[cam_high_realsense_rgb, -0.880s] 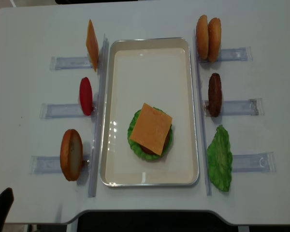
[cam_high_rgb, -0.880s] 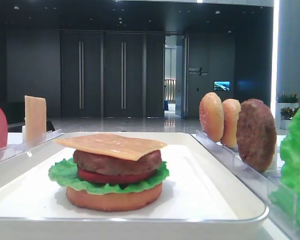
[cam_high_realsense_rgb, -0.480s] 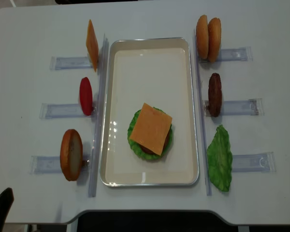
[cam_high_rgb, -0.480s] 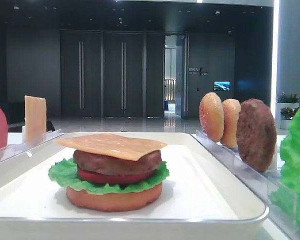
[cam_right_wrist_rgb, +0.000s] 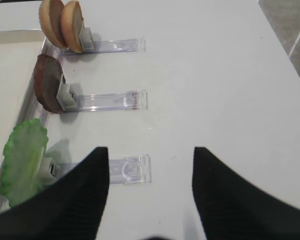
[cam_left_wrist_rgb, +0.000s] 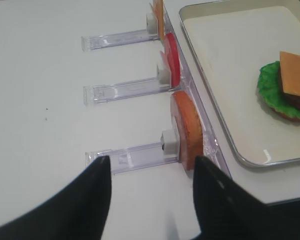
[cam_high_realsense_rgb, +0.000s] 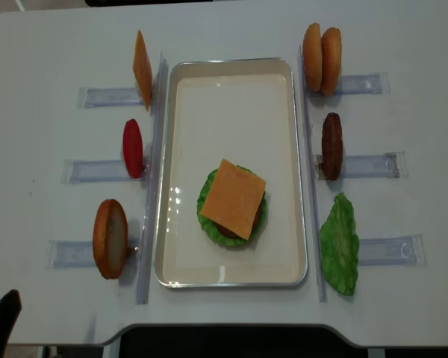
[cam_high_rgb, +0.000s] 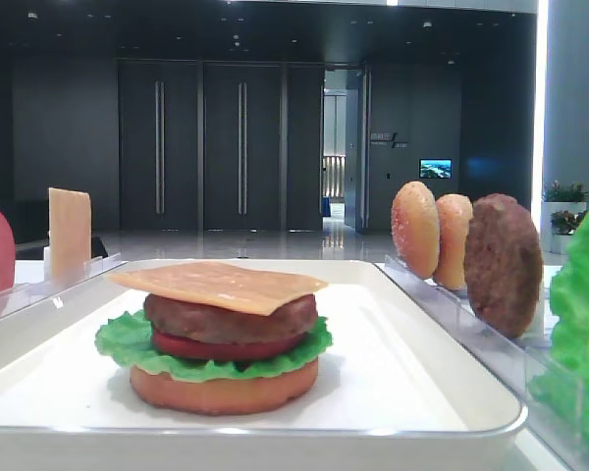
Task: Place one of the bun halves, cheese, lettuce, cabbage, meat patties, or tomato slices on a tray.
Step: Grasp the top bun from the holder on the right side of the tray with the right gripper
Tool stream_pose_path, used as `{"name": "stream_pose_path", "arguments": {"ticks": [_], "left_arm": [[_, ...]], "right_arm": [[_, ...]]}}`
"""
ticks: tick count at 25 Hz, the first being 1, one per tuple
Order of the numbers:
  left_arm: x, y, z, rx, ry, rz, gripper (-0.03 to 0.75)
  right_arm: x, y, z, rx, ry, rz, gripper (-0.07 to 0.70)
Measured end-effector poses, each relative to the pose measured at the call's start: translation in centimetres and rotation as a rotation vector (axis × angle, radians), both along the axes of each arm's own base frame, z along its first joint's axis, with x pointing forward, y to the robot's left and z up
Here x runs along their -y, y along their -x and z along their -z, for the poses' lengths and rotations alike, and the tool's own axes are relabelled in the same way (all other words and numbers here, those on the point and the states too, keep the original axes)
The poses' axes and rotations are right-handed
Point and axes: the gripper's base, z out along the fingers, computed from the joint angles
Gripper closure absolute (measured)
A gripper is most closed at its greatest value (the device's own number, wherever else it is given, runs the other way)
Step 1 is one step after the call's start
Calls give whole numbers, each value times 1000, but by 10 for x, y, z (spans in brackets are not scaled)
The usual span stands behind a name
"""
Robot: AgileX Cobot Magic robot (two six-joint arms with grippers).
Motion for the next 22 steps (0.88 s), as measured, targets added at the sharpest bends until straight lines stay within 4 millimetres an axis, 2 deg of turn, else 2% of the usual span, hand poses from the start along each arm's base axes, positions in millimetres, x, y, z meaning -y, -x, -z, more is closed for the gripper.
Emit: {"name": "stream_pose_path", "arguments": {"ticks": [5,13,17,22], "left_arm": [[0,0,0,0,0,0,307],[0,0,0,1,0,0,307],[0,0,0,2,0,0,314],[0,0,0,2,0,0,324]], "right_arm": [[3,-37,-13,-114,-12,7,269],[9,-118,-51,-267,-24,13,269],[12,-164,-64,-326,-23,10,269],[15,-204,-78,-335,-1,-10,269]]}}
